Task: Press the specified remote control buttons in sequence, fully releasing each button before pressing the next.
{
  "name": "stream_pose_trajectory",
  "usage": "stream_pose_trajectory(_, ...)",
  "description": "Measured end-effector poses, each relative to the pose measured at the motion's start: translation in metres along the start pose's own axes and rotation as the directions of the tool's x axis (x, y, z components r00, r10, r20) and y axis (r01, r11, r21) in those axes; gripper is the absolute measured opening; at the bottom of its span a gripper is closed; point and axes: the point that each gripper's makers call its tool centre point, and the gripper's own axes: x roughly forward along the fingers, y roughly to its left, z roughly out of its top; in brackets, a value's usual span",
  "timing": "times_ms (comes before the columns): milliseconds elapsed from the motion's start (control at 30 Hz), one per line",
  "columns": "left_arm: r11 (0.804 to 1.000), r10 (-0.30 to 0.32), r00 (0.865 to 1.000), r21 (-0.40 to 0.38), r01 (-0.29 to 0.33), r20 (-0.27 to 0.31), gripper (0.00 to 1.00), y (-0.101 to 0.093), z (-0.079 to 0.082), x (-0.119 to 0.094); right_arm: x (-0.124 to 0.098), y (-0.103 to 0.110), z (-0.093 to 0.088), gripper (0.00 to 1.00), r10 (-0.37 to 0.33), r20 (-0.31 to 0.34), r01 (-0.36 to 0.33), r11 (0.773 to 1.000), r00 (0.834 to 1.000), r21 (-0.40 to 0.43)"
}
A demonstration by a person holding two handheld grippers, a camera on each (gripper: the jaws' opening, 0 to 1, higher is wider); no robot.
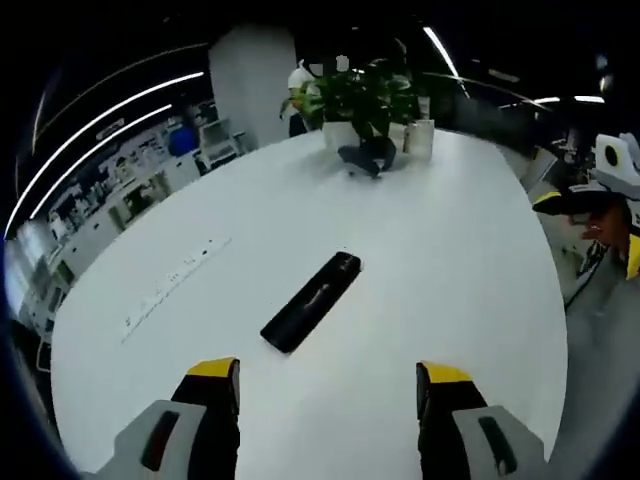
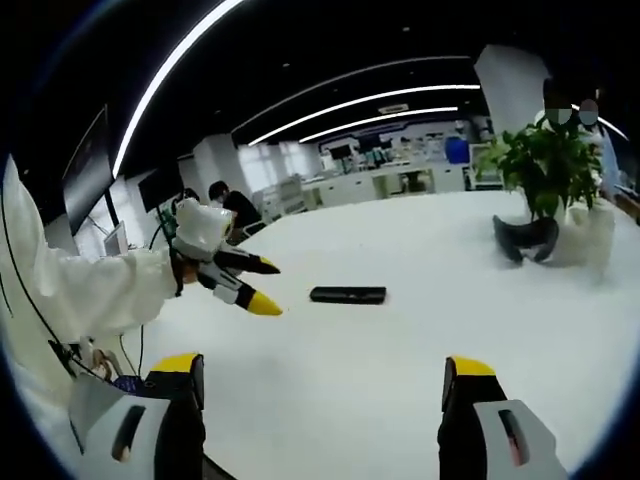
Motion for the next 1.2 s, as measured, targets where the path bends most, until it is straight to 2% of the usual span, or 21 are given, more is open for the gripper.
stream_pose_trajectory(200,0.991,0.042,0.995,-0.127,-0.031,0.087,0.8,-0.017,-0.006,-0.035,-0.004,0.002,-0.001,0.99,-0.002,0.007,0.002,1.0,1.0,-0.017)
stream_pose_trajectory(400,0.984,0.076,0.992,-0.171,-0.058,0.104,0.86,-0.034,-0.02,-0.062,-0.007,0.003,0.004,0.99,-0.006,0.019,0.007,0.999,1.0,-0.036)
stream_pose_trajectory(500,0.977,0.098,0.988,-0.199,-0.073,0.121,0.87,-0.042,-0.022,-0.074,-0.009,0.002,0.003,0.99,-0.009,0.018,0.009,0.999,1.0,-0.045)
stream_pose_trajectory(567,0.966,0.111,0.981,-0.25,-0.068,0.158,0.88,-0.048,-0.017,-0.082,-0.01,0.002,0.003,0.99,-0.011,0.017,0.012,0.999,1.0,-0.049)
stream_pose_trajectory(667,0.96,0.132,0.973,-0.268,-0.078,0.191,0.92,-0.054,-0.016,-0.092,-0.011,0.001,0.003,0.99,-0.014,0.014,0.015,0.998,1.0,-0.055)
stream_pose_trajectory(833,0.946,0.198,0.95,-0.301,-0.12,0.243,0.99,-0.061,-0.017,-0.107,-0.014,0.0,0.002,0.99,-0.02,0.012,0.021,0.998,1.0,-0.062)
stream_pose_trajectory(1000,0.935,0.23,0.939,-0.327,-0.139,0.257,0.99,-0.071,-0.026,-0.117,-0.017,0.002,-0.001,0.99,-0.027,0.005,0.027,0.997,1.0,-0.077)
stream_pose_trajectory(1100,0.926,0.261,0.925,-0.342,-0.159,0.277,0.99,-0.074,-0.029,-0.124,-0.018,0.001,-0.002,0.99,-0.035,0.004,0.035,0.995,0.999,-0.093)
stream_pose_trajectory(1200,0.921,0.269,0.922,-0.355,-0.161,0.279,0.99,-0.075,-0.031,-0.127,-0.019,0.001,-0.002,0.99,-0.036,0.002,0.036,0.995,0.999,-0.095)
